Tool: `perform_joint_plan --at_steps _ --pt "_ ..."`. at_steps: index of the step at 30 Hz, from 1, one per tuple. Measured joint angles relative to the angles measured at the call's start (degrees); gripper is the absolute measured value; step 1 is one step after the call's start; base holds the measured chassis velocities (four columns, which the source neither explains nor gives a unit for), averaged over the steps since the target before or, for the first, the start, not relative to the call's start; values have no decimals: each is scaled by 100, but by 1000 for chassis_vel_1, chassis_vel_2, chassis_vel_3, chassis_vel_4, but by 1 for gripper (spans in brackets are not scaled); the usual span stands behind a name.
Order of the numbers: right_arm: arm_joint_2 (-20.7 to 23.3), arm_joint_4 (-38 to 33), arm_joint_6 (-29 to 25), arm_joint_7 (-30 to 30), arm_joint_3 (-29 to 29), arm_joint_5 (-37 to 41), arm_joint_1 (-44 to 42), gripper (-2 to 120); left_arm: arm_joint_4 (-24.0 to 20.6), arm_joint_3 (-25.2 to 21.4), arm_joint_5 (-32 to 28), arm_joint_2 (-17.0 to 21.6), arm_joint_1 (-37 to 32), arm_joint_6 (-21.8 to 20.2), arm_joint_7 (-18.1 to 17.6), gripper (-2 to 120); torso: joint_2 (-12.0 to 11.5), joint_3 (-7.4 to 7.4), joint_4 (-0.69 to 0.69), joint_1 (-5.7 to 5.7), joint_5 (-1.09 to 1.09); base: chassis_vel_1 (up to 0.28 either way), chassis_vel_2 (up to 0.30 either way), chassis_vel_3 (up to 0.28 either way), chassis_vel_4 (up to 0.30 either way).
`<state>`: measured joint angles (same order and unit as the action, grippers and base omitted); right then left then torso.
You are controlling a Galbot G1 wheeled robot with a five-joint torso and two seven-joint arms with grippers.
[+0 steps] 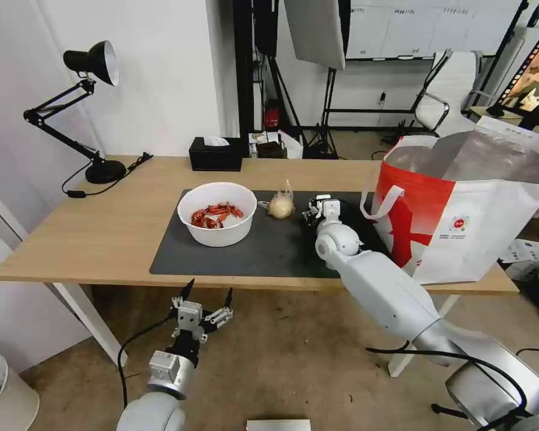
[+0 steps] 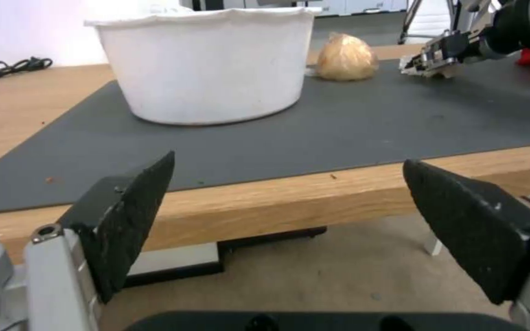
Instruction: Pick up the trash from the table and place it into the takeout bag.
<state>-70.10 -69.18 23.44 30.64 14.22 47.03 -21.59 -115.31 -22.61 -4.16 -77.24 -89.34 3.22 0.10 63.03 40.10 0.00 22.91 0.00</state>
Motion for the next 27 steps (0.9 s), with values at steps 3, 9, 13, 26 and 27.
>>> perform_joint_plan --at_steps 3,9,13,26,27 --pt "46 -101 -9 3 -11 59 -39 16 2 14 3 12 5 -2 0 100 0 0 0 0 0 0 0 0 0" --pt "193 -584 -325 -94 -78 -22 -167 0 -10 17 3 37 3 -4 -1 100 0 1 0 1 0 0 0 0 0" --pt "447 -1433 -553 -154 -198 -371 -456 0 -64 -4 1 37 -12 -5 -4 100 0 0 0 0 0 0 0 0 0" --pt "1595 -4088 -1128 120 -1025 -951 -1031 0 -95 12 63 -132 -150 12 -5 100 0 0 -1 0 0 0 0 0 0" --pt "1702 -4177 -931 430 -1094 -886 -895 0 -124 7 68 -155 -176 14 -4 100 0 0 0 0 0 0 0 0 0"
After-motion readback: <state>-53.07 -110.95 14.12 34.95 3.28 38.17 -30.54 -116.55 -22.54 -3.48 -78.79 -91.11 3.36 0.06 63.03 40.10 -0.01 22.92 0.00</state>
